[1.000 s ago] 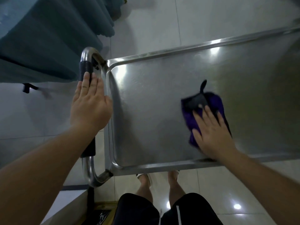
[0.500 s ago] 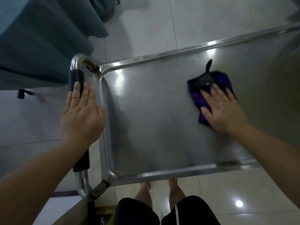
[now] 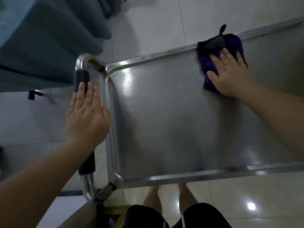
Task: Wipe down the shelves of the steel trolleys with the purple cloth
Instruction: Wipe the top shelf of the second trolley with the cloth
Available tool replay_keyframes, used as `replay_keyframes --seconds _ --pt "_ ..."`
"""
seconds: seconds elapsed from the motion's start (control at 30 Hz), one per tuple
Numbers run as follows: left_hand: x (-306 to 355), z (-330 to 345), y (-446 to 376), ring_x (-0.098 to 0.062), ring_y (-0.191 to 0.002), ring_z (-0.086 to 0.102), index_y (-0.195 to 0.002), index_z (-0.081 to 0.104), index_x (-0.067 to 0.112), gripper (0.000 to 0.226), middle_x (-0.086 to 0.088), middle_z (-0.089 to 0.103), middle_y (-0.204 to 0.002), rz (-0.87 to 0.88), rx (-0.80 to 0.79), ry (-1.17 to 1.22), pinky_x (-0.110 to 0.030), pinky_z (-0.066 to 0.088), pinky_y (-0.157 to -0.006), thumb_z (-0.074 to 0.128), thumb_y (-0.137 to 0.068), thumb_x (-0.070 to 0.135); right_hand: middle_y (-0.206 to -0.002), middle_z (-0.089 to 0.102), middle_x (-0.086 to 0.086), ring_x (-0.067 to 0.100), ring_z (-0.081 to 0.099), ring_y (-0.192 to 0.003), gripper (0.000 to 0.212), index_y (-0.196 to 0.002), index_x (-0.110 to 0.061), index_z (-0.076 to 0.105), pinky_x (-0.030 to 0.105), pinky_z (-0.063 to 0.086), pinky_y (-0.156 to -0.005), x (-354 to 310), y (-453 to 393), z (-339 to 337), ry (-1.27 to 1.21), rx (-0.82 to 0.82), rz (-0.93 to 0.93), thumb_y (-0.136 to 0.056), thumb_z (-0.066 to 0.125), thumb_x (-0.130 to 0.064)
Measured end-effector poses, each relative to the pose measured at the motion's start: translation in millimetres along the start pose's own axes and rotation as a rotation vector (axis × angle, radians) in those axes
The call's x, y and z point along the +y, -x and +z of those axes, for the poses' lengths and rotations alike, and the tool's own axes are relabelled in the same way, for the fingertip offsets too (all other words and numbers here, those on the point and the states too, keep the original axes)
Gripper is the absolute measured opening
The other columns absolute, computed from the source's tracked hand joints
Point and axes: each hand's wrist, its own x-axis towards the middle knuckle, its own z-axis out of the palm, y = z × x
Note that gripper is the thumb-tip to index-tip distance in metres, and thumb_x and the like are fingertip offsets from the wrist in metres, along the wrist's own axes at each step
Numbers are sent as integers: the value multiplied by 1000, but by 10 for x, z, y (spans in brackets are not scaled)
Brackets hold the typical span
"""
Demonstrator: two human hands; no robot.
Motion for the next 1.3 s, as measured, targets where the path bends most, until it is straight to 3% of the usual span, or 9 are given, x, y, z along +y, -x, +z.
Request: replay_keyframes --seconds 0.23,0.33,0.47,0.57,0.8,0.9,1.03,1.2,1.3 --pt "-8 28 -14 -16 -163 -11 -169 13 10 69 -6 2 -178 -9 29 25 -41 -2 -131 15 -109 45 -166 28 21 28 13 -159 73 -162 -12 29 50 6 -128 116 1532 392 -23 70 -28 -103 20 -56" --pt "-21 20 -9 -17 -163 -10 -169 12 9 69 -7 2 -178 -5 27 23 -41 -3 -132 14 -109 45 -169 22 17 29 13 -159 73 -162 -11 29 54 12 -127 197 2218 647 21 74 -39 -106 17 -56" --pt "-26 17 4 -16 -163 -10 -168 12 8 69 -7 2 -178 -4 32 55 -39 -4 -131 14 -110 44 -172 14 14 29 8 -159 73 -164 -11 20 54 8 -128 139 2574 791 44 80 19 -106 18 -55" --pt "-34 23 -6 -17 -163 -10 -168 12 8 68 -8 1 -178 1 39 72 -39 -5 -131 15 -111 44 -170 17 19 34 11 -158 75 -163 -9 21 58 10 -126 -306 2595 829 21 98 132 -104 21 -55" --pt "-53 27 -16 -18 -163 -10 -169 11 9 67 -7 2 -178 14 67 102 -37 -8 -129 17 -111 42 -171 13 17 33 8 -159 74 -161 -10 29 60 9 -126 -2202 2525 1057 -77 103 87 -100 39 -49" --pt "-60 11 -6 -17 -163 -12 -169 9 9 66 -7 -1 -178 27 67 117 -36 -10 -129 15 -112 41 -172 7 17 33 -1 -159 70 -163 -11 20 61 6 -125 -2911 2491 1094 -117 55 -26 -105 30 -49" --pt "-65 -8 0 -17 -163 -12 -169 8 9 67 -7 -1 -178 32 58 127 -37 -9 -130 14 -111 40 -172 5 11 26 -9 -159 64 -163 -14 22 57 0 -127 -3561 2451 1115 -167 -26 -250 -107 26 -45" --pt "-65 2 -9 -21 -163 -10 -168 9 6 66 -10 2 -178 62 64 113 -39 -7 -131 15 -111 39 -173 -1 4 22 -11 -159 61 -163 -20 18 52 -2 -127 -3679 2237 1027 -98 -96 -584 -108 24 -45" --pt "-64 -1 -16 -21 -163 -10 -168 9 5 67 -10 1 -178 69 58 105 -40 -7 -132 14 -111 40 -173 0 3 21 -9 -159 61 -163 -21 22 52 2 -127 -3652 2187 1014 -98 -92 -622 -107 25 -46"
